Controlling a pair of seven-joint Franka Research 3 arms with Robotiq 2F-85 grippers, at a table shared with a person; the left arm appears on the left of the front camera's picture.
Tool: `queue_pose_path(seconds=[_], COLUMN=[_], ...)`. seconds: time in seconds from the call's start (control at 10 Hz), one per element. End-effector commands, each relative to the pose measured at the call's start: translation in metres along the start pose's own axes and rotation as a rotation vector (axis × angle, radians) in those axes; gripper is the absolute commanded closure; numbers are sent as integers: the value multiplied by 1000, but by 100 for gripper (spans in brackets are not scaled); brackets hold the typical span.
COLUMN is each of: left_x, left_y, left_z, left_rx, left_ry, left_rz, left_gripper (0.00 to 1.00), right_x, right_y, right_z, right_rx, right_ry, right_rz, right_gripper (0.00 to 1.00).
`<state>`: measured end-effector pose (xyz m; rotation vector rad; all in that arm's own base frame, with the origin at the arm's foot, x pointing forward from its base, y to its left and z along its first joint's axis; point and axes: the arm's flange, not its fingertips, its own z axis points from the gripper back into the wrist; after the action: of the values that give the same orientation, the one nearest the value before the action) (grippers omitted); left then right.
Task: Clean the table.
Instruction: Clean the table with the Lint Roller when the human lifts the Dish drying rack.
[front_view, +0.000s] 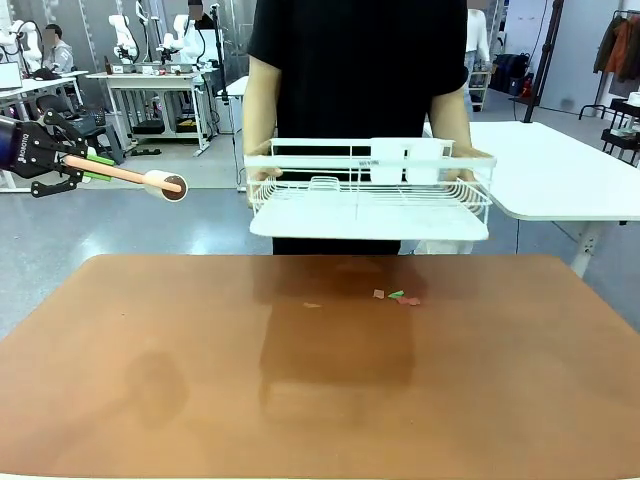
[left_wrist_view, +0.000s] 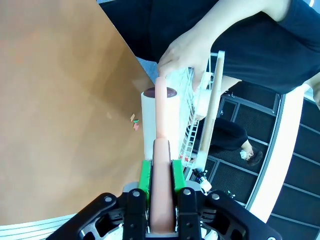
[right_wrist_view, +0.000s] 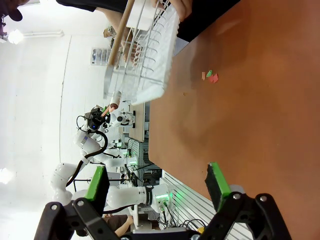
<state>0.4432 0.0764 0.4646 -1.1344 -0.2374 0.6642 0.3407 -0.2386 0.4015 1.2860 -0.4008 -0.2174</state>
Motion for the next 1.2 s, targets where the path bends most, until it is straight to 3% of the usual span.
queue_pose_path(seconds=[0.0, 0.3, 0.4, 0.5, 0.7, 0.8, 1.1], left_x=[-1, -1, 0, 1, 0, 1, 1], left_y=[-1, -1, 0, -2, -23, -46, -92], left_z=[-1, -1, 0, 0, 2, -3, -97], left_rx=[0, 0, 0, 46, 225, 349, 661], left_ry=[-1, -1, 0, 12, 79, 173, 439], left_rz=[-1, -1, 0, -23, -122, -181, -501], left_gripper=[100, 100, 79, 79, 79, 79, 79], right_x=[-3, -3, -3, -3, -3, -3, -3], right_y=[2, 2, 2, 2, 2, 2, 2], right_z=[-1, -1, -1, -1, -1, -1, -1], right_rx=[15, 15, 15, 15, 15, 15, 15], right_ry=[-7, -7, -7, -7, -7, -7, -7], right_rz=[10, 10, 10, 10, 10, 10, 10], right_gripper=[0, 0, 0, 0, 0, 0, 0])
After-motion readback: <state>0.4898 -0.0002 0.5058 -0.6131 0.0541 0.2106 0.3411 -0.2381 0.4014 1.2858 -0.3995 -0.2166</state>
